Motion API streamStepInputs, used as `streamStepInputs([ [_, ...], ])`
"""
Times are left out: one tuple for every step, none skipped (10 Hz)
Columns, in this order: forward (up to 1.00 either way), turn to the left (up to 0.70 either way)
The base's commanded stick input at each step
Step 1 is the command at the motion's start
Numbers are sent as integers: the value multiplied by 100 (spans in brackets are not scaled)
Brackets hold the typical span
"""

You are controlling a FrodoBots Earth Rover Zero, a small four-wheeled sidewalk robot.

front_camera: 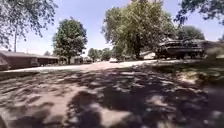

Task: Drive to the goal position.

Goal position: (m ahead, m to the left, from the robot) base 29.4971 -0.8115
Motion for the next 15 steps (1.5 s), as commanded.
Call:
streamStepInputs([
  [70,0],
  [70,0],
  [70,0],
  [70,0],
  [70,0],
  [70,0],
  [70,0],
  [70,0],
  [70,0],
  [70,0],
  [70,0],
  [70,0],
  [70,0],
  [70,0],
  [70,0],
])
